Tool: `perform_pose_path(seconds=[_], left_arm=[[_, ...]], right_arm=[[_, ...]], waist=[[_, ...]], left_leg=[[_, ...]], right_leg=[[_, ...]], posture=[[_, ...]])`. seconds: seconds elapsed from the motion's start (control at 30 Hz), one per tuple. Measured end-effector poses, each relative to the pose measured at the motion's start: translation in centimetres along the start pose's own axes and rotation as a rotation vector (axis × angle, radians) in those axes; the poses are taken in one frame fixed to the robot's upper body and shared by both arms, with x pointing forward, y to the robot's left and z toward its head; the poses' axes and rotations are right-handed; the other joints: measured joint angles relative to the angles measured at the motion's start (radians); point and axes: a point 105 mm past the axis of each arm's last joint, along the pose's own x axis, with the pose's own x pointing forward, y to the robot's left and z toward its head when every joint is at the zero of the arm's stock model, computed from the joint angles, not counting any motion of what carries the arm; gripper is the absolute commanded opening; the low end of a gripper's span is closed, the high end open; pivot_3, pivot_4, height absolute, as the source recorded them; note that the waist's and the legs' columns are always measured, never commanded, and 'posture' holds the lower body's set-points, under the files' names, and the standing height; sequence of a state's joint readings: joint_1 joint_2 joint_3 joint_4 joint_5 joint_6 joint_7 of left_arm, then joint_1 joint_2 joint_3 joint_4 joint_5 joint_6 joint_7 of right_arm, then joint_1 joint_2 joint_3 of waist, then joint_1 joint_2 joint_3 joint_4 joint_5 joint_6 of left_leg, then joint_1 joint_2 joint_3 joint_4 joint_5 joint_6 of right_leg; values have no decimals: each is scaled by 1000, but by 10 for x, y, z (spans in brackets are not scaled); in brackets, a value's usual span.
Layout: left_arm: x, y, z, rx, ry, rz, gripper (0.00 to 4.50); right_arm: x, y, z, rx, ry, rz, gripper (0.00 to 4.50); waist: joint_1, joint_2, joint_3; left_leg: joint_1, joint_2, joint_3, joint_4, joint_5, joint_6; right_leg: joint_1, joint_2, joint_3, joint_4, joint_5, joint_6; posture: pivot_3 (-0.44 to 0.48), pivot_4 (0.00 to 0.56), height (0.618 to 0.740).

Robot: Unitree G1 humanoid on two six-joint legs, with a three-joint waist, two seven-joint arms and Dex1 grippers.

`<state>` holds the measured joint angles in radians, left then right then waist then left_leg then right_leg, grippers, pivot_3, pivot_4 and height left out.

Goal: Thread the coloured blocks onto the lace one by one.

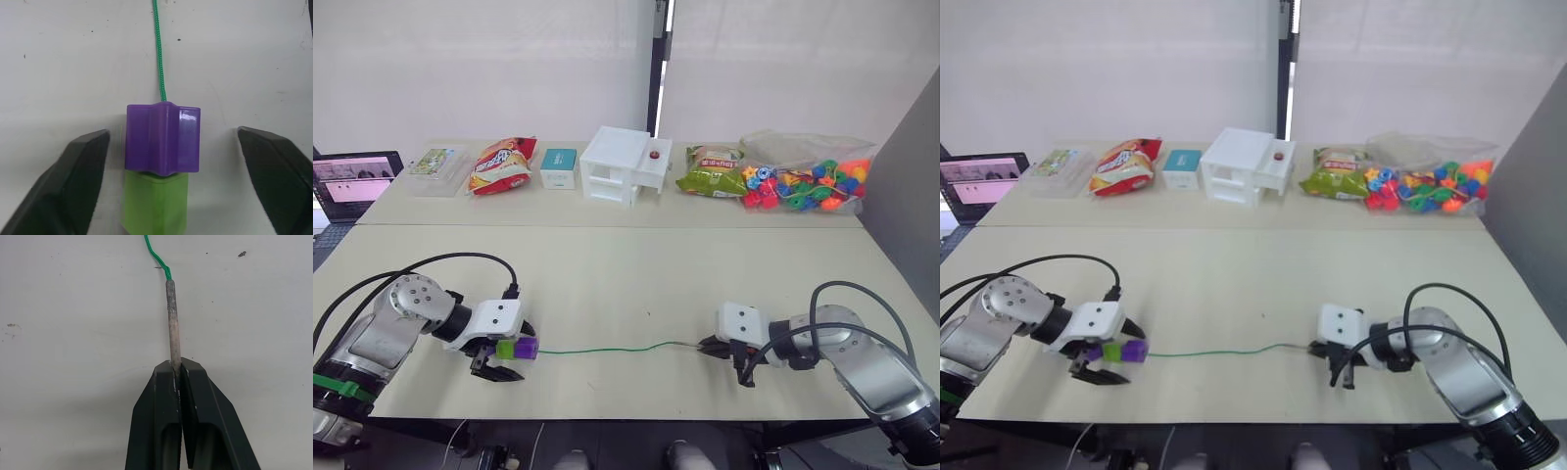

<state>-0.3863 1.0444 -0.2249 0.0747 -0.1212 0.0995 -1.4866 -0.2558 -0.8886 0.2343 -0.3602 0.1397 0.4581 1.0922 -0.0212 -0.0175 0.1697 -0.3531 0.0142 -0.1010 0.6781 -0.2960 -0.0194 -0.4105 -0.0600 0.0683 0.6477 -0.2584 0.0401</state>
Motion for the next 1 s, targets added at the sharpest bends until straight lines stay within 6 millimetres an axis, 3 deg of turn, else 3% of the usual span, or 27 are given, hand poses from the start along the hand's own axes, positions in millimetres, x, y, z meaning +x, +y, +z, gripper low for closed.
perform_pose_path(seconds=[0.27,0.43,0.57,0.8,1.0], left_arm=[[-45,13,31,9,144,3,4462],[-55,-4,59,-31,237,-93,4462],[-46,-13,68,-66,322,-138,4462],[-13,-1,54,-26,444,-119,4462],[-7,4,44,4,493,-102,4462]], right_arm=[[10,3,5,15,-36,1,0],[15,4,6,15,-44,0,0],[17,4,8,17,-54,-9,0],[18,4,9,24,-53,-12,0],[18,5,12,19,-59,-21,0]], waist=[[-5,-2,1],[-19,-4,2],[-21,-4,2],[-21,-4,3],[-22,-4,3]], left_leg=[[-2,0,0,-1,0,0],[-7,0,0,0,0,0],[-7,-1,0,1,0,0],[-7,0,0,2,0,0],[-7,0,0,1,0,0]], right_leg=[[-3,1,0,1,0,0],[-8,0,1,3,0,0],[-10,1,1,9,0,0],[-11,1,1,9,0,0],[-11,1,1,9,0,0]], posture=[[0,150,740],[0,150,740],[0,150,740],[0,150,740],[0,150,740]])
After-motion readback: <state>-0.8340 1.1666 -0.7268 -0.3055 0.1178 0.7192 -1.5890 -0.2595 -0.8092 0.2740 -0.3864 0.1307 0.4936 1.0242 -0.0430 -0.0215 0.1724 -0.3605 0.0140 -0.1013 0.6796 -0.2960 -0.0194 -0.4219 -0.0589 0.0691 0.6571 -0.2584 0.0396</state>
